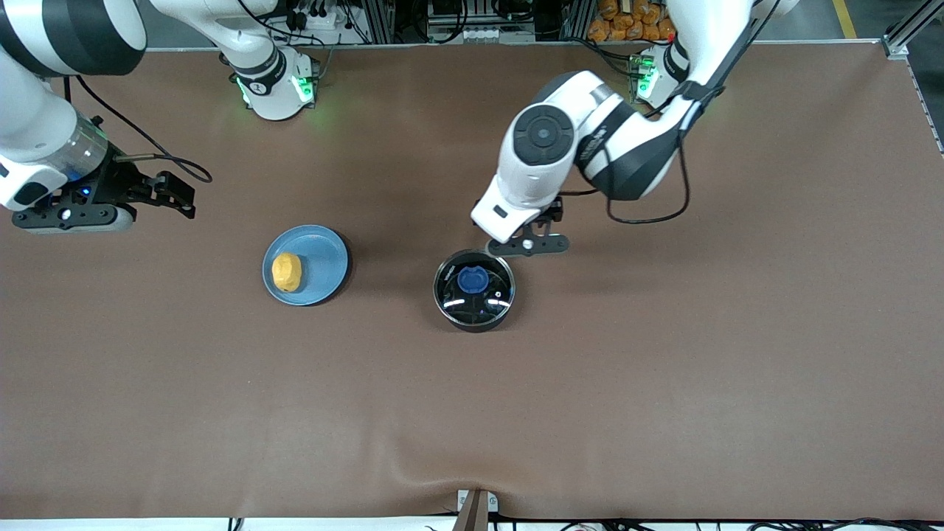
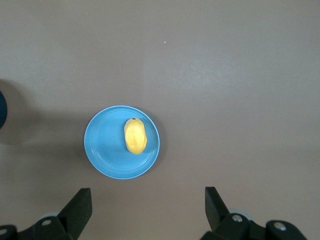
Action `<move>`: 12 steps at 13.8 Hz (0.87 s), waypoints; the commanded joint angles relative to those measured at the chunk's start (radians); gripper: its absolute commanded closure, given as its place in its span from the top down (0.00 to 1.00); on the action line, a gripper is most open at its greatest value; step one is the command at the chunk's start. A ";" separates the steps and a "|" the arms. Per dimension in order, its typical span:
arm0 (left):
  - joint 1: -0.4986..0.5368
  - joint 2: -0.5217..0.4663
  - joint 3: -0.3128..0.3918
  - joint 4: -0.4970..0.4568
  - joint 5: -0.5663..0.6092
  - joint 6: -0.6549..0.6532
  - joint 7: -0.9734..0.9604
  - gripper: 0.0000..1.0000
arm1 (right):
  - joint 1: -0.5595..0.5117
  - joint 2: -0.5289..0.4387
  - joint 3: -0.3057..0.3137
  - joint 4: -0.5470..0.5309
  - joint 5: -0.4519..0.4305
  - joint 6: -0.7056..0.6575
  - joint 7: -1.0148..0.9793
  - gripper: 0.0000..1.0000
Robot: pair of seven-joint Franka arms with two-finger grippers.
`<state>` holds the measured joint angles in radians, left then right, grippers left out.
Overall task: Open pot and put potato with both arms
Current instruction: 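Move the left gripper over the glass lid's blue knob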
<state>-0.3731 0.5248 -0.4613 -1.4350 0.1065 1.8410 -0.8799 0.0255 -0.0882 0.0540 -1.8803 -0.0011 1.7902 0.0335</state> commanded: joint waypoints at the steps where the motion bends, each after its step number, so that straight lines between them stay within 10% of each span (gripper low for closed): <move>1: -0.046 0.098 0.007 0.100 0.041 0.020 -0.040 1.00 | -0.018 -0.013 0.012 -0.020 0.016 0.017 0.000 1.00; 8: -0.294 0.176 0.280 0.173 0.039 0.142 0.027 1.00 | -0.039 -0.015 0.012 -0.112 0.105 0.097 0.000 1.00; 12: -0.290 0.195 0.283 0.173 0.039 0.202 0.122 1.00 | -0.041 -0.012 0.012 -0.174 0.108 0.161 0.000 1.00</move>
<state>-0.6620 0.6929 -0.1847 -1.2965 0.1228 2.0225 -0.8051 0.0064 -0.0874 0.0524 -2.0112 0.0834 1.9138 0.0335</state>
